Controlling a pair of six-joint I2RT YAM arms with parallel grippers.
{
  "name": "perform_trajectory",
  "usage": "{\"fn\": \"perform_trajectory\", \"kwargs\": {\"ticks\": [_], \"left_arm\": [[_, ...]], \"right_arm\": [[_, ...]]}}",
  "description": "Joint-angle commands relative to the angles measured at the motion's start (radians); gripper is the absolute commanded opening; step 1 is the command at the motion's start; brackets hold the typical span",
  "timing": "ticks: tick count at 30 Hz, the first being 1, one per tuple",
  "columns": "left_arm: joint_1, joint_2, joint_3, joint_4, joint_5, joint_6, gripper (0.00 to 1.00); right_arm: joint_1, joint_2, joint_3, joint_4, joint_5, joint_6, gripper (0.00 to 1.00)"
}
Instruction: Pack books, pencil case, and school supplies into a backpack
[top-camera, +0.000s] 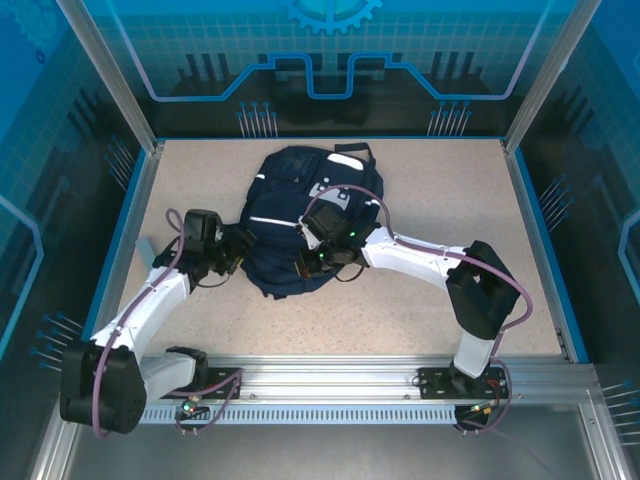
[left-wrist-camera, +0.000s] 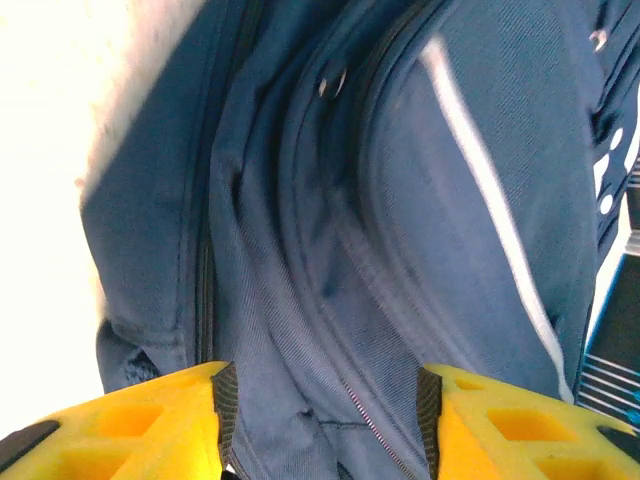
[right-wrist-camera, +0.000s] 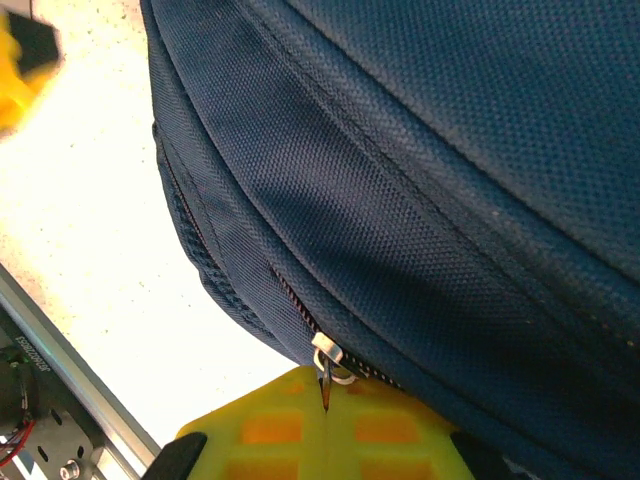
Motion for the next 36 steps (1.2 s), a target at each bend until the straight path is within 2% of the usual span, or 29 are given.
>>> {"fn": "perform_trajectory", "kwargs": {"ticks": [1, 6, 13, 23, 29, 36], "left_arm": [[-0.003, 0.028, -0.05, 0.157, 0.144, -0.149, 0.52], [-0.03, 0.096, -0.073, 0.267, 0.175, -0.191, 0.5], [-0.065, 0.152, -0.07, 0.31, 0.166, -0.204, 0.45], [-0.078, 0.19, -0.118, 0.32, 0.089, -0.226, 0.3], [-0.078, 0.193, -0.112, 0.306, 0.057, -0.202, 0.11], [-0.077, 0.148, -0.096, 0.211, 0.012, -0.134, 0.03]], "right_arm": [[0.01, 0.014, 0.043, 0.028, -0.043, -0.002, 0.0], [0.012, 0.011, 0.041, 0.027, -0.055, 0.004, 0.0], [0.011, 0.011, 0.037, 0.026, -0.057, 0.007, 0.0], [0.019, -0.014, 0.039, -0.014, 0.0, -0.009, 0.0], [0.024, -0.044, 0.032, -0.077, 0.084, -0.033, 0.0], [-0.018, -0.11, -0.043, -0.13, 0.19, -0.115, 0.0]]}}
